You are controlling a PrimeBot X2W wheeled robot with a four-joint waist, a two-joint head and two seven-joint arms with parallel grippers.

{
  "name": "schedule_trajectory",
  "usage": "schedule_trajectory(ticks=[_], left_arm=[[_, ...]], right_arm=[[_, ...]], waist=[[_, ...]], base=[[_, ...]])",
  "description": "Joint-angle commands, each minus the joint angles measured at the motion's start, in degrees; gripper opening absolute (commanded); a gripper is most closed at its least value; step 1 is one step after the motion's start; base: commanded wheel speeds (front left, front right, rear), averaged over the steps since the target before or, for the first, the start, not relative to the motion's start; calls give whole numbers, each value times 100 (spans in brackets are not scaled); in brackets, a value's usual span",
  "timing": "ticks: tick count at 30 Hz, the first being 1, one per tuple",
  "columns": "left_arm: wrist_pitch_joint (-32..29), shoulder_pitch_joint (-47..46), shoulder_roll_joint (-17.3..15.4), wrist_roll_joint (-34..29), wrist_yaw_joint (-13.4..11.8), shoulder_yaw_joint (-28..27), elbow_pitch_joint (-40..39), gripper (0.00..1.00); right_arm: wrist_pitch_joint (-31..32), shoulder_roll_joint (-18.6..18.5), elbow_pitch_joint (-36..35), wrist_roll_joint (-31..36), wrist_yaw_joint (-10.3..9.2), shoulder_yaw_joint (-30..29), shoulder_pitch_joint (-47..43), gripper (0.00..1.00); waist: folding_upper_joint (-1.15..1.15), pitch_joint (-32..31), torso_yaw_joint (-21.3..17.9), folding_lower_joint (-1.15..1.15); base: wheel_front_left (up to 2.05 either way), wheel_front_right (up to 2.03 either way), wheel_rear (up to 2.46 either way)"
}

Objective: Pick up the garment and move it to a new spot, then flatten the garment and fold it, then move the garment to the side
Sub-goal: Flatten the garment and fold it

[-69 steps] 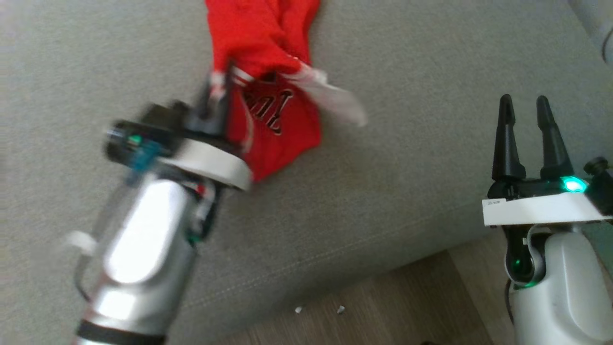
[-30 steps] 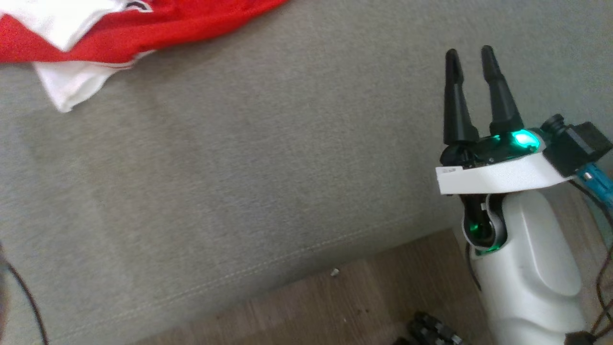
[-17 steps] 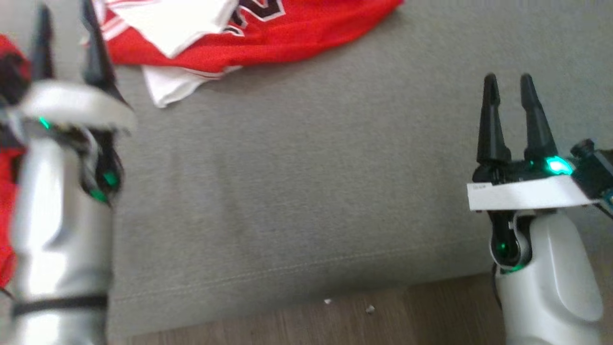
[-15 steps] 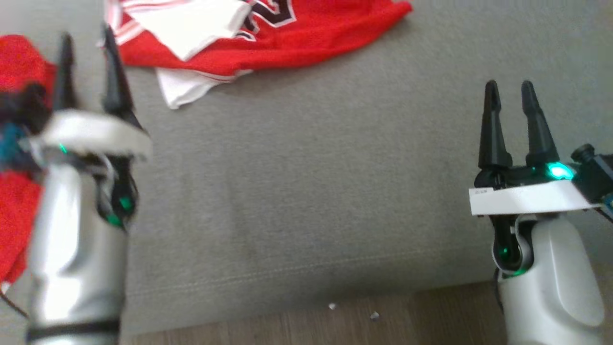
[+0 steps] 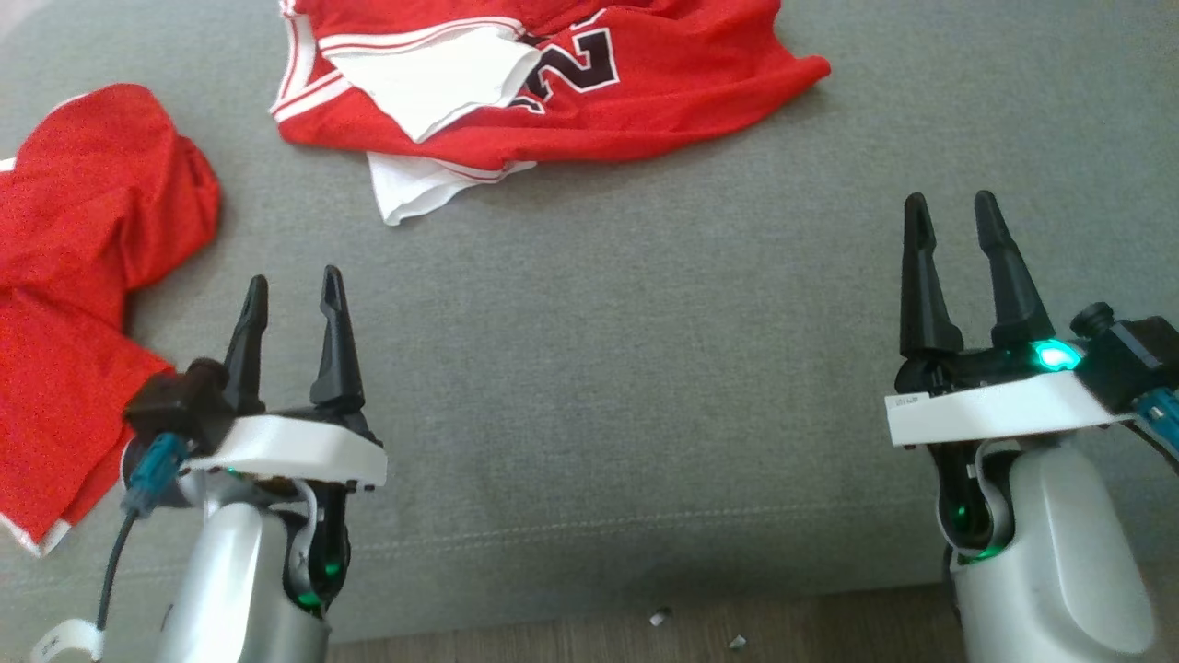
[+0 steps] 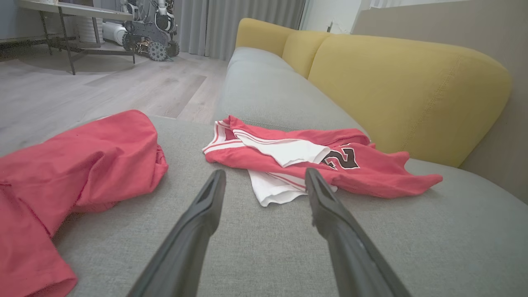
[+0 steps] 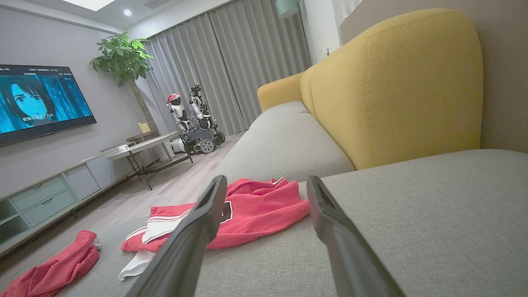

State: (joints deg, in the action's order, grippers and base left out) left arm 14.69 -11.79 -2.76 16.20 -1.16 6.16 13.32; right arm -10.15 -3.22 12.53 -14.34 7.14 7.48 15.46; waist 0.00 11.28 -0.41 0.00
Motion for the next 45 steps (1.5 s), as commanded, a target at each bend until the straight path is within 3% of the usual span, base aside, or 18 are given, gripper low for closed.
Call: schedule_trajectory(ticks=[1,14,23,32,44,45], left_arm=[[30,-229,-30,-51,-43,-138,-131,100],[-110,-1615,-58,305,-138,-308,1835,100],[-199,-2797,-409,507,-308,-646,3289,100],[-225,-3319,-597,597,-379,-731,4238,100],[-518,-3516,-336,713,67,-480,5053,99],[-544,-3522,-308,730,116,-461,5087,62]], right_arm=[[29,-4,-241,37,35,174,113,100],[32,21,-421,29,35,475,371,100],[-67,32,-487,-12,35,633,555,100],[-173,34,-458,-106,35,673,607,100],[-248,34,-322,-136,35,576,624,100],[-250,34,-309,-138,35,583,629,100]], waist=[[0,51,-57,0],[0,656,-637,0],[0,1085,-1020,0],[0,1208,-1162,0],[0,1060,-952,0],[0,1044,-932,0]], base=[[0,0,0],[0,0,0],[0,0,0],[0,0,0],[0,0,0],[0,0,0]])
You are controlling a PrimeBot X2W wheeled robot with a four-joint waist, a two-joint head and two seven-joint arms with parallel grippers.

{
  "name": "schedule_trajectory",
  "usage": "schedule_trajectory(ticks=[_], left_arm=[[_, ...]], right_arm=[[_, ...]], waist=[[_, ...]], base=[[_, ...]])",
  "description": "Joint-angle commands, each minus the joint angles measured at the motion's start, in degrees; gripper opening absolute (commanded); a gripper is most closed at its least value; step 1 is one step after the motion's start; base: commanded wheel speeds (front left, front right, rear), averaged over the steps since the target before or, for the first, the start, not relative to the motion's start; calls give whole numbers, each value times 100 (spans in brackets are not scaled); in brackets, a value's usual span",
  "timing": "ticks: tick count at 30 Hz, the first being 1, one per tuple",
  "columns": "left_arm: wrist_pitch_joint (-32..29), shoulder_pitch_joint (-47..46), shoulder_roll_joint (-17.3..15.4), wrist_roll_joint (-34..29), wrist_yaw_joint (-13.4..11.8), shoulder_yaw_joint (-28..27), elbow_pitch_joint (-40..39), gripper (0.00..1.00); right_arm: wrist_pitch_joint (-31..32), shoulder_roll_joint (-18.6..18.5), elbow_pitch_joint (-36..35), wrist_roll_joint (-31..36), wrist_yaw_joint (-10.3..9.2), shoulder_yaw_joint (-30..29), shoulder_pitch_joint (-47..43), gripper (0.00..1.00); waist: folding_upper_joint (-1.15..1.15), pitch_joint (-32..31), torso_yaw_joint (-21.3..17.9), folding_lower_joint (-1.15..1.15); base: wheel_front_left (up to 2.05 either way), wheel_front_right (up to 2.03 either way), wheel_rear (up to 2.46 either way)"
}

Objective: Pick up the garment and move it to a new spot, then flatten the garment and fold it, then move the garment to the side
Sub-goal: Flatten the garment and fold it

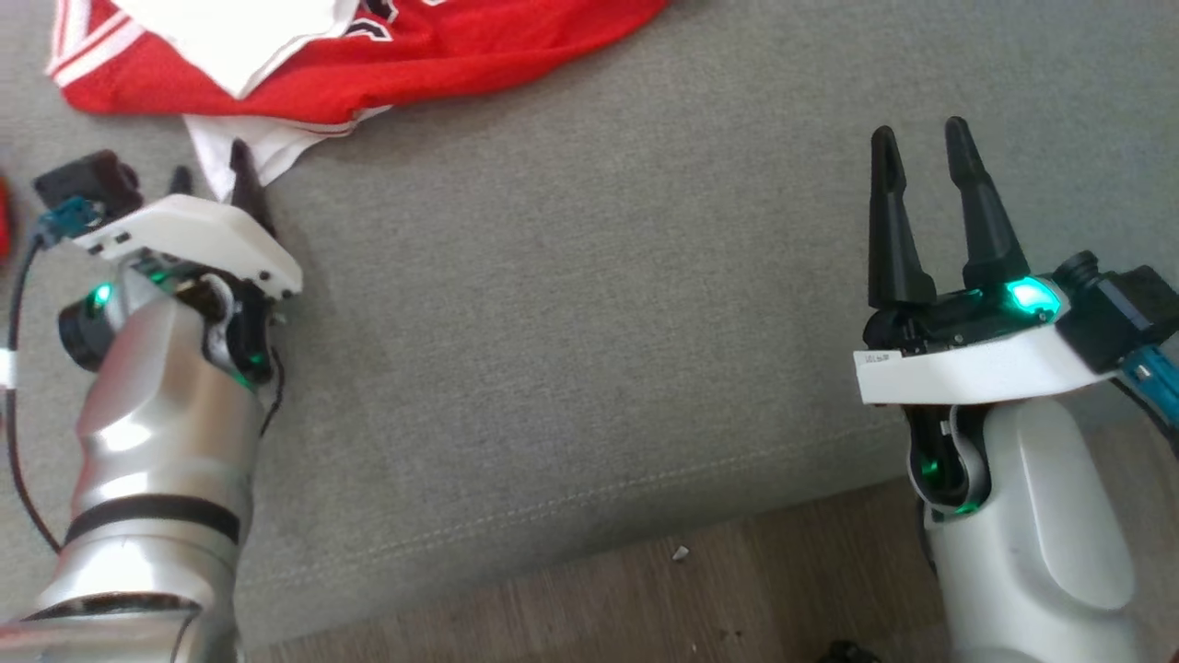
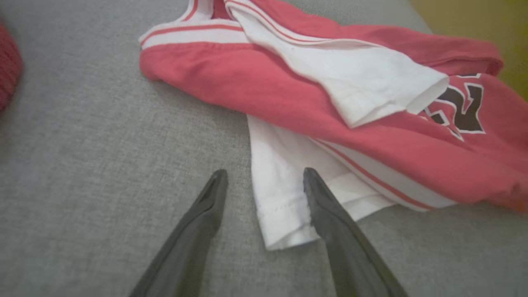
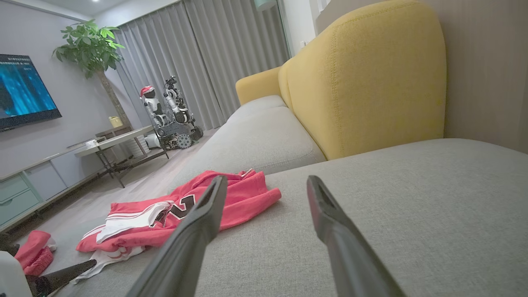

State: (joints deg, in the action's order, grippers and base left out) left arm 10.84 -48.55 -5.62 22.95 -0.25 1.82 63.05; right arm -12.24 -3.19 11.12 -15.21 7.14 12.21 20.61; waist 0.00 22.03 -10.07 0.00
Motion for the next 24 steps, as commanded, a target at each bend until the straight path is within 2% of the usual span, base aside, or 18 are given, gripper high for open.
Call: schedule_trajectory(ticks=[1,5,12,14,18,24], left_arm=[[-188,146,2,75,74,-12,148,0],[-182,115,38,95,153,46,230,0],[363,128,-161,60,-29,-65,-304,0],[405,231,-226,10,-97,-140,-747,0],[413,753,-275,-239,-277,-423,-2314,0],[415,1661,-110,-587,-371,-673,-4099,0]], right_arm=[[-44,31,-158,-55,35,120,123,100],[-64,31,-130,-91,35,155,164,100],[-58,31,-5,-66,35,77,206,100],[-36,31,32,-46,35,4,220,100],[27,31,114,24,35,-164,228,100],[160,31,247,77,35,-318,223,100]], waist=[[0,-48,52,0],[0,-105,93,0],[0,-258,217,0],[0,-307,291,0],[0,-395,463,0],[0,-528,725,0]], base=[[0,0,0],[0,0,0],[0,0,0],[0,0,0],[0,0,0],[0,0,0]])
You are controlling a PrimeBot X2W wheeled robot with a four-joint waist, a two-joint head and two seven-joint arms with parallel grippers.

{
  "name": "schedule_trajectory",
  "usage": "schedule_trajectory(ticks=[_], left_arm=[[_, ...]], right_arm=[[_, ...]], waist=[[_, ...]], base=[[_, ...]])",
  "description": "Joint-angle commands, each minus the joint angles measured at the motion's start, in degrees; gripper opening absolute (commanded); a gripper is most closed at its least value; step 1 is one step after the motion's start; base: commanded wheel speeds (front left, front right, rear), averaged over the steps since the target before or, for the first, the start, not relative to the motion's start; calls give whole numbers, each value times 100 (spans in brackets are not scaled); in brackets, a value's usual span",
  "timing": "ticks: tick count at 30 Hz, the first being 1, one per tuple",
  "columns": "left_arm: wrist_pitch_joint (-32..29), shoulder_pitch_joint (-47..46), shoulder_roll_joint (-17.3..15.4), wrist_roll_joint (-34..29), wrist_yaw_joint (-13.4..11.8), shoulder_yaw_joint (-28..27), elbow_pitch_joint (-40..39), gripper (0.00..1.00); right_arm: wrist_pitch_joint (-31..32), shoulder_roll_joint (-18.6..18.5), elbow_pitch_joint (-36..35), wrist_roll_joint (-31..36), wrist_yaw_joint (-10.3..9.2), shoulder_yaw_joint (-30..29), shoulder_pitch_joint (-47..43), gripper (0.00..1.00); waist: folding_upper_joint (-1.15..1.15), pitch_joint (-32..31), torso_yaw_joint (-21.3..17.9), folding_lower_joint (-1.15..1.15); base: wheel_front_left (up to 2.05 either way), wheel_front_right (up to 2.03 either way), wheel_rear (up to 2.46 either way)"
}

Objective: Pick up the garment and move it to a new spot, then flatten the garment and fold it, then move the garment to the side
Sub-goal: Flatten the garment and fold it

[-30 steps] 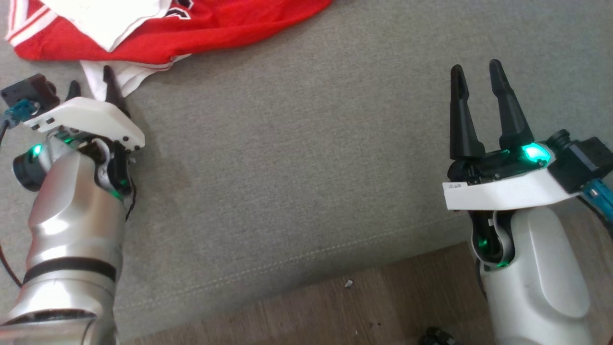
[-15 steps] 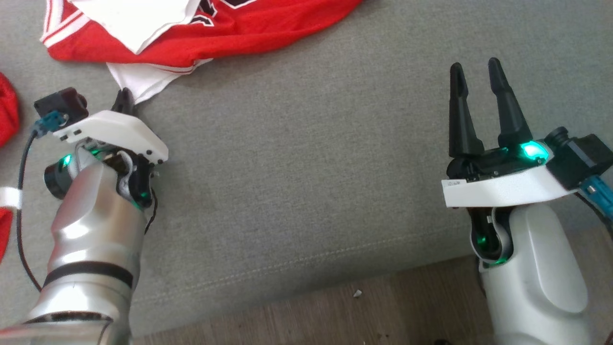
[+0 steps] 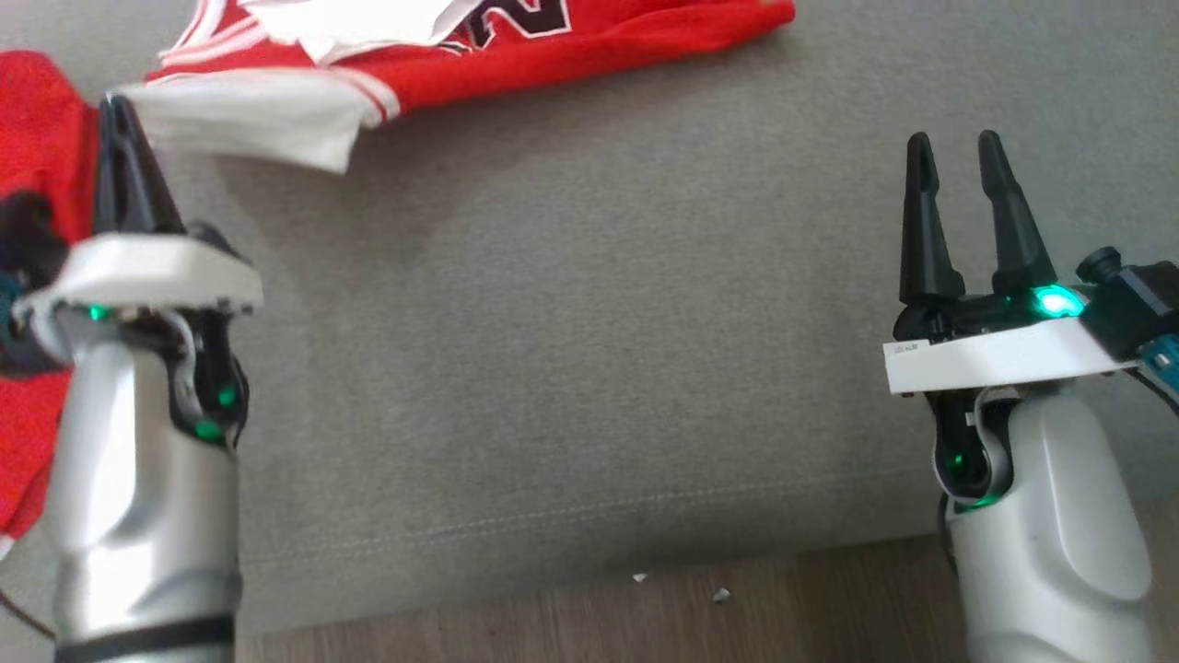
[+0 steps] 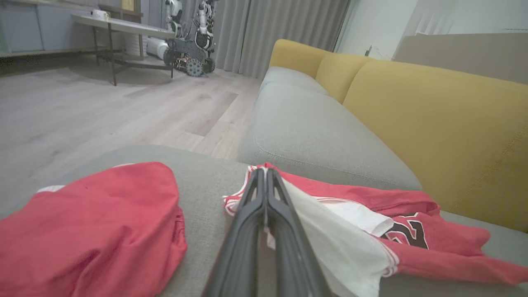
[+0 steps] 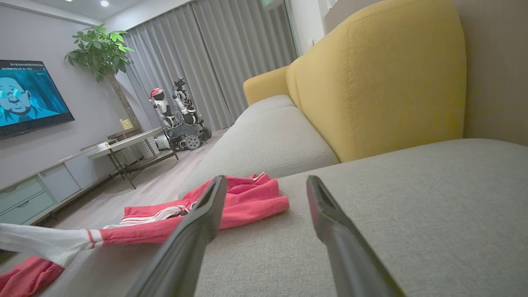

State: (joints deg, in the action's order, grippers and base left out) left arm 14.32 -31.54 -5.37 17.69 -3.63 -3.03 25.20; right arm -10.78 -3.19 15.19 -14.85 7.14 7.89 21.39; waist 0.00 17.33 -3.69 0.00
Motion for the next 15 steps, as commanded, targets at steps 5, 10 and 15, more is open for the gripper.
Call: schedule_trajectory(ticks=[5,10,15], left_arm=[[67,433,10,-201,-90,-305,-1101,0],[67,699,87,-306,-98,-304,-1401,0],[67,925,166,-363,-43,-115,-1422,0]], right_arm=[[174,31,-37,74,35,33,147,100],[325,31,76,91,35,-25,155,100],[622,31,419,30,35,-224,295,100]], waist=[[0,-133,291,0],[0,-150,436,0],[0,-91,592,0]], base=[[0,0,0],[0,0,0],[0,0,0]])
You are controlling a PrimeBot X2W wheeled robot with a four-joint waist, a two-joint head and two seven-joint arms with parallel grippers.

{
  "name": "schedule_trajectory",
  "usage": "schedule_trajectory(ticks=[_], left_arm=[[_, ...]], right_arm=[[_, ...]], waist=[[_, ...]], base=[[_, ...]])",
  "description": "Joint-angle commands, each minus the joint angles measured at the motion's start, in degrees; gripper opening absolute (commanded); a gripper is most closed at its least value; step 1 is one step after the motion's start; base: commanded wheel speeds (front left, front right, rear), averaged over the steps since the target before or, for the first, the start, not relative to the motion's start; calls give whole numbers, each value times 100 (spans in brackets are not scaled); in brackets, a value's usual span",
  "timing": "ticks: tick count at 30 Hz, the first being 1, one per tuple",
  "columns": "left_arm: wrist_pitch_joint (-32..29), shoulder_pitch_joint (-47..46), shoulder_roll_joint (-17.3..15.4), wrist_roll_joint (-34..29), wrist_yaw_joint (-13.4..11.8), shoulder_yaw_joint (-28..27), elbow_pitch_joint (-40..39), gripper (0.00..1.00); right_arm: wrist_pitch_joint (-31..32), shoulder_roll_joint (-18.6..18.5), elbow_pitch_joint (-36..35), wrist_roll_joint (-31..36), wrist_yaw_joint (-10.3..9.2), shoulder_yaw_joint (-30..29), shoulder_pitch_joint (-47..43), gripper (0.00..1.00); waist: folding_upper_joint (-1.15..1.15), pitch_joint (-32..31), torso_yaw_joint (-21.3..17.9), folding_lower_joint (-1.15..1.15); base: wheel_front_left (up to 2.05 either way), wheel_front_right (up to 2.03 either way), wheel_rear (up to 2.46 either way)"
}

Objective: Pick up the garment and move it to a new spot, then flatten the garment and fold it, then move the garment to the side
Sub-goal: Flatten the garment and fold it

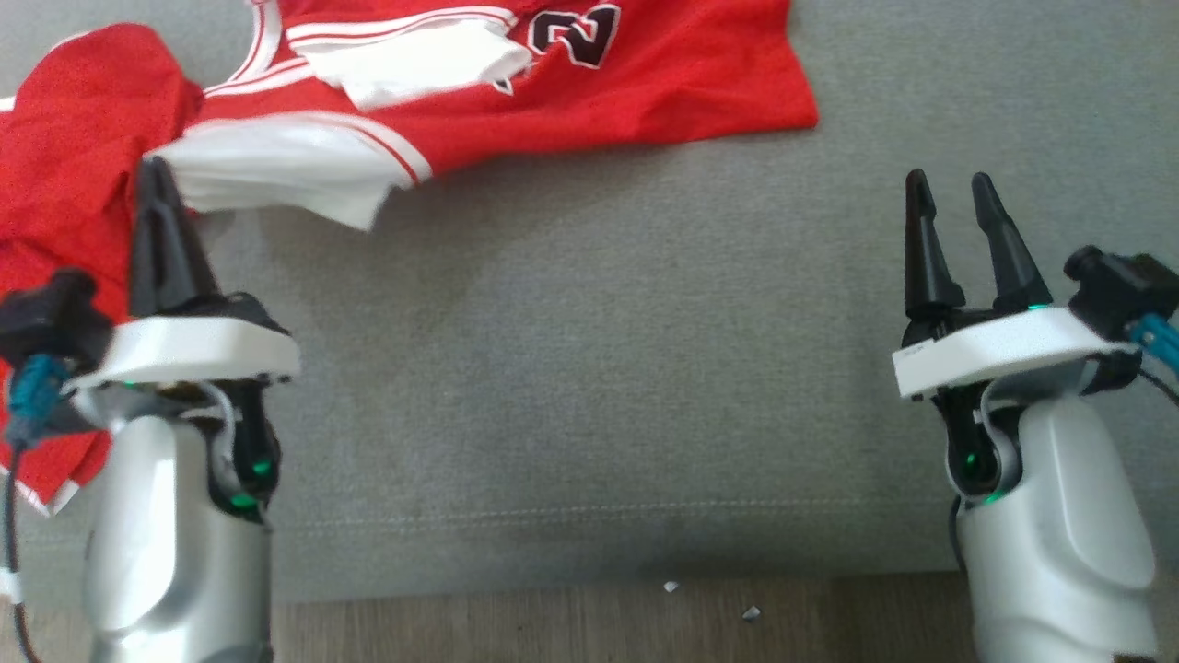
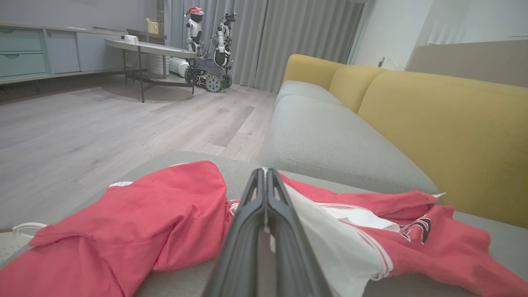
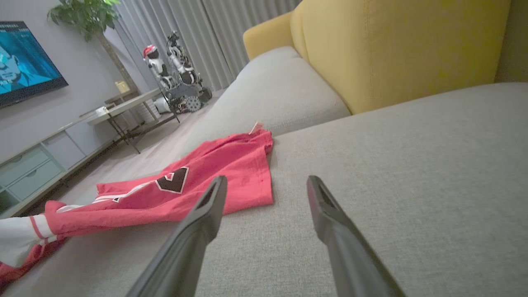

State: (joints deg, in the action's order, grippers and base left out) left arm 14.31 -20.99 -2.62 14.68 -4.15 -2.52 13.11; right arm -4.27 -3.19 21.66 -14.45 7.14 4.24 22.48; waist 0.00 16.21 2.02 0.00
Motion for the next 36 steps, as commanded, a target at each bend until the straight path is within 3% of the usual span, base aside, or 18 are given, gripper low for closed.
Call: schedule_trajectory(ticks=[1,9,14,28,29,30,36], left_arm=[[68,-113,-96,-59,29,-113,-202,0],[68,-264,-38,-2,77,296,-168,0],[69,-430,-29,151,23,583,-230,0],[69,-601,-27,488,-234,933,-402,0],[69,-602,-26,498,-243,934,-405,0],[69,-603,-26,504,-250,929,-407,0],[69,-614,-26,515,-257,789,-461,0]], right_arm=[[46,31,-128,-22,35,96,252,100],[760,31,1013,-436,35,-284,1252,100],[1144,-5,1849,-293,35,-539,1926,100],[1417,-223,3263,-172,35,-530,2987,100],[1427,-220,3315,-191,35,-483,3020,45],[1440,-213,3350,-218,35,-409,3046,0],[1261,-331,3276,-336,35,186,3055,0]], waist=[[0,49,55,0],[0,405,352,0],[0,640,568,0],[0,917,881,0],[0,917,884,0],[0,913,883,0],[0,781,783,0]], base=[[0,0,0],[0,0,0],[0,0,0],[0,0,0],[0,0,0],[0,0,0],[0,0,0]])
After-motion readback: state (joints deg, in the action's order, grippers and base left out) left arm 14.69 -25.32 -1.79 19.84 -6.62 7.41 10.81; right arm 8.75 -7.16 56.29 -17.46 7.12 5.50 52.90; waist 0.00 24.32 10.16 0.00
